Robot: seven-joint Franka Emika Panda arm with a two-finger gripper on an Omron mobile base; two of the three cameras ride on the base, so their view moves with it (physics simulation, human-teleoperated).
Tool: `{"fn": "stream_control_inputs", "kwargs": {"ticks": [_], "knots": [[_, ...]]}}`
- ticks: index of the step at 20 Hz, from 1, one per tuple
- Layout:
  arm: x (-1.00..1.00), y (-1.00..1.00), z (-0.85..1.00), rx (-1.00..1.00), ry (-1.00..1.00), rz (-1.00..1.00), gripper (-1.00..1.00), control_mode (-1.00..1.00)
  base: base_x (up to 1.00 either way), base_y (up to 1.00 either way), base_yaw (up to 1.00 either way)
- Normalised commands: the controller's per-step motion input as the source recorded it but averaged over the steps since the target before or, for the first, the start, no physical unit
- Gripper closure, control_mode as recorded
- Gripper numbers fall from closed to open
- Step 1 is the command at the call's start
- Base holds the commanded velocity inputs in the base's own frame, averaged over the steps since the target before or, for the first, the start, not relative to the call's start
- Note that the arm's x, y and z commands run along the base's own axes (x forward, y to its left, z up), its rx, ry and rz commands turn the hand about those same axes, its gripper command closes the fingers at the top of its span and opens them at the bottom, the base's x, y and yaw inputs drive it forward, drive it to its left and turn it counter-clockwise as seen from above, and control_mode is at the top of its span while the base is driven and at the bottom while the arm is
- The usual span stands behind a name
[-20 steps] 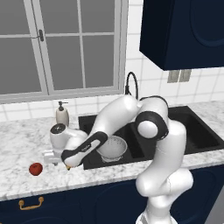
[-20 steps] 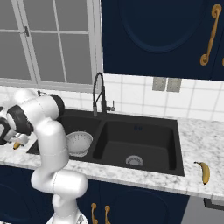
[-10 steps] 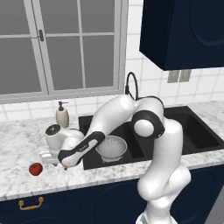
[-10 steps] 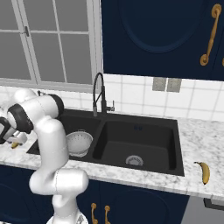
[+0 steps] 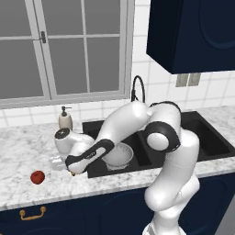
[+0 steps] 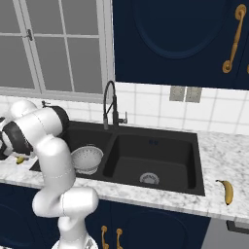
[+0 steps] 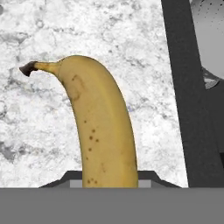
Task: Put the colander in the sink, put the banana, apple, banana in the colander, and turn on the sink faucet and pour water over the colander.
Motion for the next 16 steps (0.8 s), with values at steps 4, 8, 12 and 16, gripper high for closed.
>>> {"fn": "stream_control_inputs", "kwargs": {"ticks": [4, 8, 12, 16], "knots": [[0.0, -0.71, 0.47, 0.03, 0.0, 0.0, 1.0, -1.0, 0.0, 0.0, 0.0], [0.0, -0.79, 0.5, 0.02, 0.02, 0.0, 1.0, -1.0, 0.0, 0.0, 0.0], [0.06, -0.85, 0.34, 0.0, 0.03, 0.0, 1.0, -1.0, 0.0, 0.0, 0.0], [0.26, -0.88, 0.13, 0.0, 0.1, -0.04, 1.0, -1.0, 0.0, 0.0, 0.0]]}}
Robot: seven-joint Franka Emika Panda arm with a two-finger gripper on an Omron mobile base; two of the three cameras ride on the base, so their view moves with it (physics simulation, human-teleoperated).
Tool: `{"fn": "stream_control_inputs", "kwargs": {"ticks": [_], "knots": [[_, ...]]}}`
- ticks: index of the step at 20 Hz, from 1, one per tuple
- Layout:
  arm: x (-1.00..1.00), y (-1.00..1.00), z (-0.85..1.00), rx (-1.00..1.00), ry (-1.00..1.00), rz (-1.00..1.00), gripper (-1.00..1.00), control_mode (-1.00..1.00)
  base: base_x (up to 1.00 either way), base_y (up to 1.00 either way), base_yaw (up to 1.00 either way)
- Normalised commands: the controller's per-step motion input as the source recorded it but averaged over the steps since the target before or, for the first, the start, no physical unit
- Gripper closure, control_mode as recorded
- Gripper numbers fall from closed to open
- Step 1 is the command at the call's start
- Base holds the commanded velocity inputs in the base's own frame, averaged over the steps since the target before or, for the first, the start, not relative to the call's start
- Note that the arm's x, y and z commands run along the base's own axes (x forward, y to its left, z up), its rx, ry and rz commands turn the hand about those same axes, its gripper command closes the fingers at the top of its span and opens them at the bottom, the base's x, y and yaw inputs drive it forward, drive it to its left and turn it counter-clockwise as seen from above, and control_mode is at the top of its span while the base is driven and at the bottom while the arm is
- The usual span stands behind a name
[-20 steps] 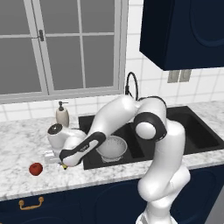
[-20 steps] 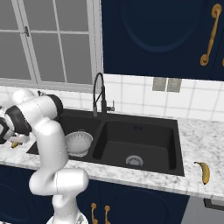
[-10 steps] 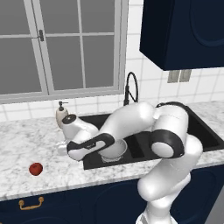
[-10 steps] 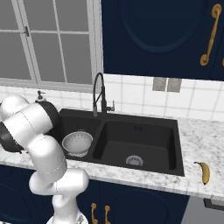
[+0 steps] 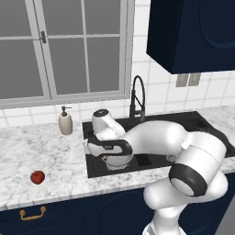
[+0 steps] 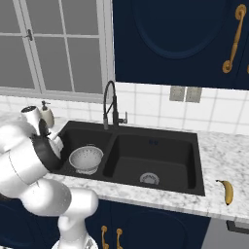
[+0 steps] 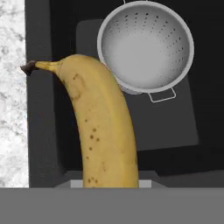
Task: Put the colander in the sink, put the banana, apple, banana in the colander, and turn on the sink faucet and pour water over the colander.
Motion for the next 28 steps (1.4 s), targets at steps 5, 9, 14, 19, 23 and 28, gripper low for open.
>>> {"fn": "stream_control_inputs", "kwargs": {"ticks": [5, 9, 14, 19, 23, 28], "knots": [[0.51, -0.83, 0.02, 0.0, 0.14, -0.04, 1.0, -1.0, 0.0, 0.0, 0.0], [0.67, -0.34, -0.3, 0.0, 0.15, -0.05, 1.0, -1.0, 0.0, 0.0, 0.0], [0.73, 0.04, -0.35, -0.01, 0.1, -0.09, 1.0, -1.0, 0.0, 0.0, 0.0], [0.53, 0.0, -0.38, 0.0, 0.06, -0.05, 1.0, -1.0, 0.0, 0.0, 0.0], [0.52, 0.03, -0.42, -0.01, 0.04, -0.07, 1.0, -1.0, 0.0, 0.0, 0.0], [0.54, 0.04, -0.48, -0.05, 0.0, -0.09, 1.0, -1.0, 0.0, 0.0, 0.0]]}}
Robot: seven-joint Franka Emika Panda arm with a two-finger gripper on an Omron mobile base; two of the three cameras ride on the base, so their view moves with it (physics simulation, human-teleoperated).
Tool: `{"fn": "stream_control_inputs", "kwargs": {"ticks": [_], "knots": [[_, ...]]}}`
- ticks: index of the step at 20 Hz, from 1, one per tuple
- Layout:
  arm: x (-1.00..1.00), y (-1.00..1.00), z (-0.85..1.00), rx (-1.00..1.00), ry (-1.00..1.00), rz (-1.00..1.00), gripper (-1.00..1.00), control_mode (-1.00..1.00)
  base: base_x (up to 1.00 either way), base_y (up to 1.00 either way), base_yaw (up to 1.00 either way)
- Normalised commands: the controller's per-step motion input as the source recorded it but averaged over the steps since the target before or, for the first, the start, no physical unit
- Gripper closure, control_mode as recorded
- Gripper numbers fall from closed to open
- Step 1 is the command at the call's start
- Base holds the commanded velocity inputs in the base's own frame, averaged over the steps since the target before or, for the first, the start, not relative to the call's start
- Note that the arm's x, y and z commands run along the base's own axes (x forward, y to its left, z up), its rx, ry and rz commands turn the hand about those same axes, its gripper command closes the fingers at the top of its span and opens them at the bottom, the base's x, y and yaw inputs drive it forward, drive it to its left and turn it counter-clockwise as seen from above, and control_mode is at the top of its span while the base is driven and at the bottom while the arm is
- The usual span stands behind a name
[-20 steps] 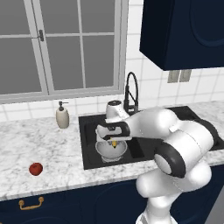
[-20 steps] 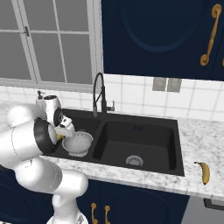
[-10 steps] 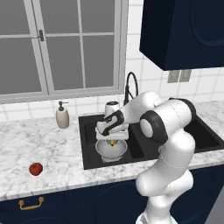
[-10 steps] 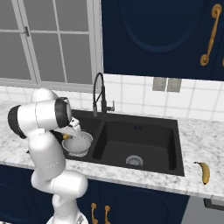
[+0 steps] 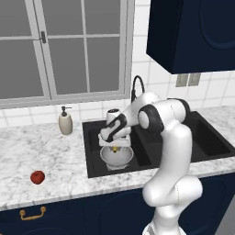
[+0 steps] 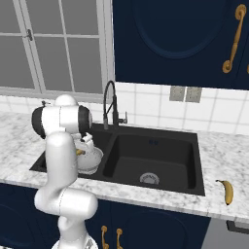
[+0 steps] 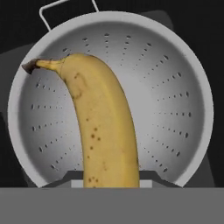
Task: Put the colander in the sink, put the banana, apple, banana in the colander, and turn on the sink faucet and pour water over the colander.
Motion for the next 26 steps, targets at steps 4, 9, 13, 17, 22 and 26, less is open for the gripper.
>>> {"fn": "stream_control_inputs", "kwargs": {"ticks": [4, 9, 13, 17, 22, 26], "knots": [[0.16, 0.14, -0.42, -0.02, 0.02, -0.06, 1.0, -1.0, 0.0, 0.0, 0.0], [0.09, 0.09, -0.46, 0.0, 0.03, -0.06, 1.0, -1.0, 0.0, 0.0, 0.0], [0.24, -0.01, -0.44, 0.0, 0.06, -0.04, 1.0, -1.0, 0.0, 0.0, 0.0], [-0.11, 0.0, -0.17, 0.0, 0.03, -0.01, -1.0, -1.0, 0.0, 0.0, 0.0], [-0.26, 0.01, 0.05, 0.0, 0.0, -0.01, -1.0, -1.0, 0.0, 0.0, 0.0], [-0.35, 0.01, 0.29, 0.0, 0.0, -0.01, -1.0, -1.0, 0.0, 0.0, 0.0]]}}
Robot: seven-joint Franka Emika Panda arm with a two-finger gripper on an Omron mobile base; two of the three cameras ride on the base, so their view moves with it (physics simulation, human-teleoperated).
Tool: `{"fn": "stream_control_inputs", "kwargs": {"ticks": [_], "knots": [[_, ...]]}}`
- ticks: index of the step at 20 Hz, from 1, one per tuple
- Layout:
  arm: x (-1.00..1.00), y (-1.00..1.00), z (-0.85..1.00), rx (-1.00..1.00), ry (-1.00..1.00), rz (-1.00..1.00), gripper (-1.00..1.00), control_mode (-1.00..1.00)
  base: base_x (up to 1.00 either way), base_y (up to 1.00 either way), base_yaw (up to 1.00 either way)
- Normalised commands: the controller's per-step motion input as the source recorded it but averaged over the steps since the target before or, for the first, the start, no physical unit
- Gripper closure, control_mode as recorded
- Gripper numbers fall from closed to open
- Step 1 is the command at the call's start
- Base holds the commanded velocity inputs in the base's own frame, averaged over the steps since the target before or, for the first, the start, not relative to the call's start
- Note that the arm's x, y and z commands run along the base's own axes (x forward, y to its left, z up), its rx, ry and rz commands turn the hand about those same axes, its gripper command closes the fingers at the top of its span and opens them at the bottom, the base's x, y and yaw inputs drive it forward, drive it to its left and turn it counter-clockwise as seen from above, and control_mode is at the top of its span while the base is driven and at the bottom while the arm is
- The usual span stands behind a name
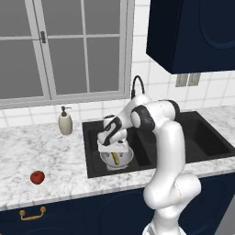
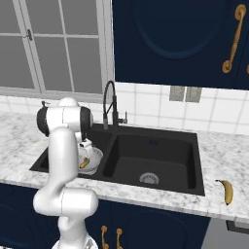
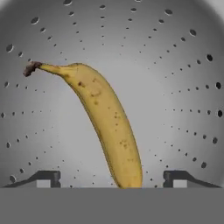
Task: Put the colander in the sink, put the banana, apple, banana in the colander, and turn on the sink faucet and pour water over the colander.
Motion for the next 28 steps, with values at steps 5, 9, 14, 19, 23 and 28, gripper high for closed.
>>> {"fn": "stream_control_inputs", "kwargs": {"ticks": [5, 9, 14, 19, 23, 28], "knots": [[-0.47, -0.04, 0.62, 0.0, 0.0, 0.0, -1.0, -1.0, 0.0, 0.0, 0.0], [-0.58, -0.04, 0.8, 0.01, 0.0, 0.0, -1.0, -1.0, 0.0, 0.0, 0.0], [-0.68, -0.01, 0.85, 0.0, -0.02, 0.0, -1.0, -1.0, 0.0, 0.0, 0.0], [-0.81, 0.0, 0.8, 0.01, -0.02, 0.0, -1.0, -1.0, 0.0, 0.0, 0.0], [-0.88, 0.0, 0.72, 0.0, -0.06, 0.03, -1.0, -1.0, 0.0, 0.0, 0.0], [-0.9, 0.06, 0.68, 0.02, -0.11, 0.06, -1.0, -1.0, 0.0, 0.0, 0.0]]}}
